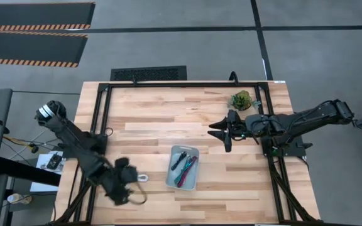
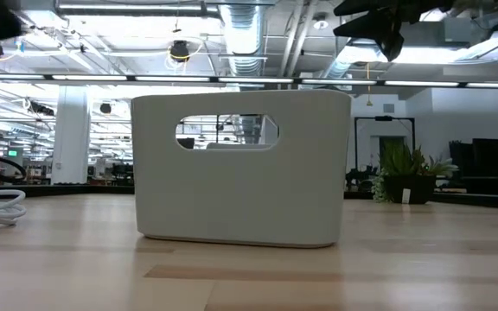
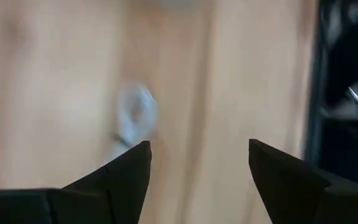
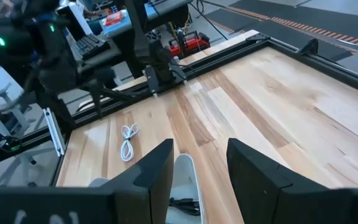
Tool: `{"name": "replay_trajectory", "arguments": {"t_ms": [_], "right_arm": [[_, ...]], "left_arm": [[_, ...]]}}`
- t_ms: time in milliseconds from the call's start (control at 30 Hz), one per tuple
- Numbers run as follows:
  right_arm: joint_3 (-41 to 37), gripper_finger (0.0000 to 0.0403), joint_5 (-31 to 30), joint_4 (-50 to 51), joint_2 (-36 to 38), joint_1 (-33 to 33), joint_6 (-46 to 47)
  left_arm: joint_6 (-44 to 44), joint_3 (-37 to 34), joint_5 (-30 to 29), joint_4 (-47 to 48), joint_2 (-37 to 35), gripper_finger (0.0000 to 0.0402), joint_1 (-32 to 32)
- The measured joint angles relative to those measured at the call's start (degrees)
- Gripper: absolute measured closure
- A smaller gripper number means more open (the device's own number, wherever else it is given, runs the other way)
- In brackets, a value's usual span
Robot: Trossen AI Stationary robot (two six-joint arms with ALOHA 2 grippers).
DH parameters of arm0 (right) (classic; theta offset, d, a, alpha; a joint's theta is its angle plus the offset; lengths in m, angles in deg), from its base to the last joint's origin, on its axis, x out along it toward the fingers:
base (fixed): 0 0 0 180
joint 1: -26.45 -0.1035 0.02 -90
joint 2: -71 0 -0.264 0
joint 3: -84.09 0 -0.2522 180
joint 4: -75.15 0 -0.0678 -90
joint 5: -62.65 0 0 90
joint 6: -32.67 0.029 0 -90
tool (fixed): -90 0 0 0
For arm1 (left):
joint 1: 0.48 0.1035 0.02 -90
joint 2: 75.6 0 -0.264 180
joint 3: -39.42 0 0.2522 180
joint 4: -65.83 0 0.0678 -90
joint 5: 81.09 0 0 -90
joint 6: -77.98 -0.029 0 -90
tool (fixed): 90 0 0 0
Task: Pick and place USB-C Cables
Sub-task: Move the white charger cable to the center of the table
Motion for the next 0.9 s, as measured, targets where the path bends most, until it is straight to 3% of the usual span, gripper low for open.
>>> {"name": "replay_trajectory", "arguments": {"t_ms": [200, 333, 567, 733, 900], "right_arm": [[0.0, 0.0229, 0.0, 0.2, 0.0, 0.0, 0.0], [0.0, 0.0229, 0.0, 0.2, 0.0, 0.0, -0.3], [0.0, 0.0230, 0.0, 0.2, 0.0, 0.2, -0.5], [0.0, 0.0230, 0.0, 0.2, 0.0, 0.2, -0.8], [0.0, 0.0230, 0.0, 0.1, 0.0, 0.2, -1.6]], "left_arm": [[11.8, -12.2, 6.4, -11.1, 1.1, 0.0150, -5.0], [15.7, -16.9, 4.9, -12.6, 1.2, 0.0164, -3.7], [8.2, -20.5, 5.0, -16.3, 1.2, 0.0239, 1.3], [3.4, -22.2, -0.6, -18.0, 1.2, 0.0305, 7.3], [-1.1, -25.9, -4.7, -27.1, 1.2, 0.0358, 15.7]]}}
